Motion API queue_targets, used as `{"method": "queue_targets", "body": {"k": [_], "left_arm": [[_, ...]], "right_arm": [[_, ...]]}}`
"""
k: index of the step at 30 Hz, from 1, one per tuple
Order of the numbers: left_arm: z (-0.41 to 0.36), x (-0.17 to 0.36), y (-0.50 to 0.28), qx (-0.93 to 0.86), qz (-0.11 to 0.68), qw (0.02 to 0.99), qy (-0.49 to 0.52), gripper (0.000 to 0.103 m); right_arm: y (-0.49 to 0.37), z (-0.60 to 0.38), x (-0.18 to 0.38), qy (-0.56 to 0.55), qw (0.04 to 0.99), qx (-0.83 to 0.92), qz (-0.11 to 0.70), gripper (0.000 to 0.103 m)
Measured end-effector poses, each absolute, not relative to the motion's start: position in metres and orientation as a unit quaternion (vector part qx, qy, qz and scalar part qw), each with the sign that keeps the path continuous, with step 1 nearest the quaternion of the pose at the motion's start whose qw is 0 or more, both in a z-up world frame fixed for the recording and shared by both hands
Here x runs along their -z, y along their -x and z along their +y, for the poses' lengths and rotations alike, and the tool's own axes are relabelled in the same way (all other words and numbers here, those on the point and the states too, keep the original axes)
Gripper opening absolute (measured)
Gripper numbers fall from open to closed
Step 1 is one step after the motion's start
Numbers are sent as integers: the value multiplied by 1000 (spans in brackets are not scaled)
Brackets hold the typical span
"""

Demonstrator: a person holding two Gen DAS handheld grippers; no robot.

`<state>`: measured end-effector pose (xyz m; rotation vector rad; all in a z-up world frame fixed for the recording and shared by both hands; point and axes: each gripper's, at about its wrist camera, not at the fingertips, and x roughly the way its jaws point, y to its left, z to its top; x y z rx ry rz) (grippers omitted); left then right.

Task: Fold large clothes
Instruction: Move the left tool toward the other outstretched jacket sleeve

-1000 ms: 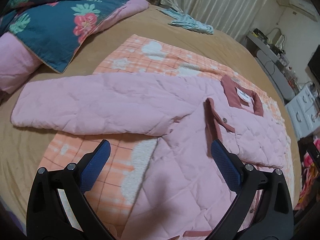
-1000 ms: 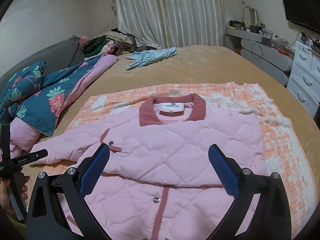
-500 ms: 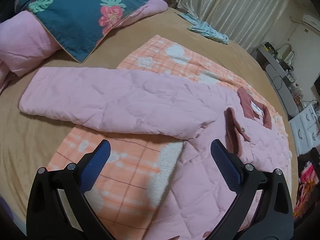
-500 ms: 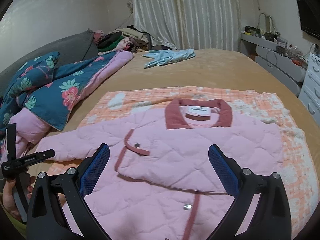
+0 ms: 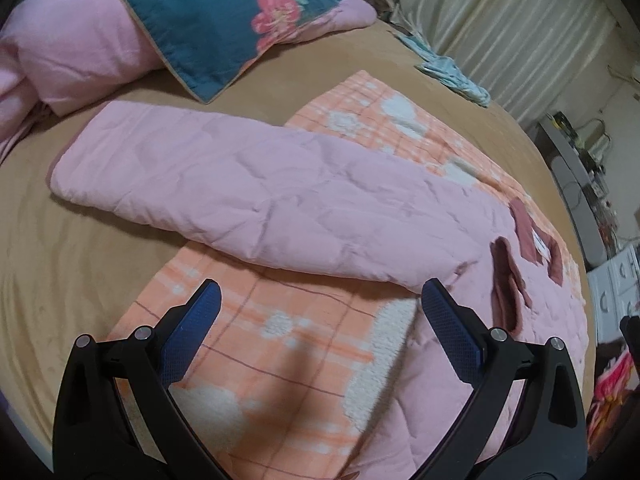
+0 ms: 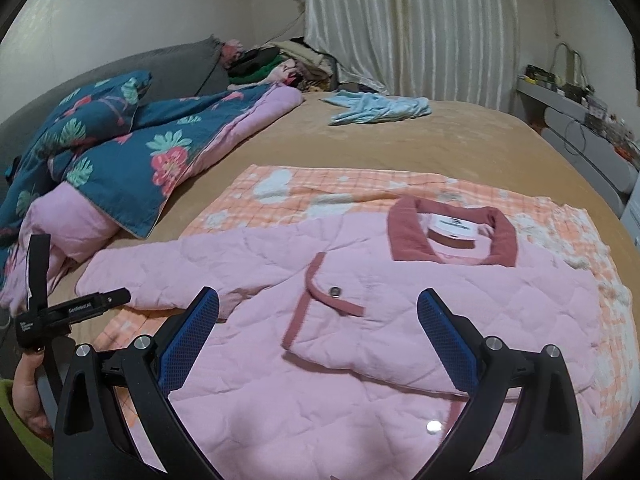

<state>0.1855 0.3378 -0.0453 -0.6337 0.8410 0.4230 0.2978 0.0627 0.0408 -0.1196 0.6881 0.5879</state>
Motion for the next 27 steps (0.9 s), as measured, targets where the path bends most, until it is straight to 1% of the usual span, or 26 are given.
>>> {"method": "queue_targets", "body": {"k": [18, 27], "left_arm": [[412, 80, -155, -292, 379, 795, 372, 94], [441, 97, -148, -311, 370, 776, 406, 94]], "right_arm": [[-289, 185, -4, 126, 852, -357, 362, 99], [-285, 217, 14, 132, 834, -379, 379, 99]]}}
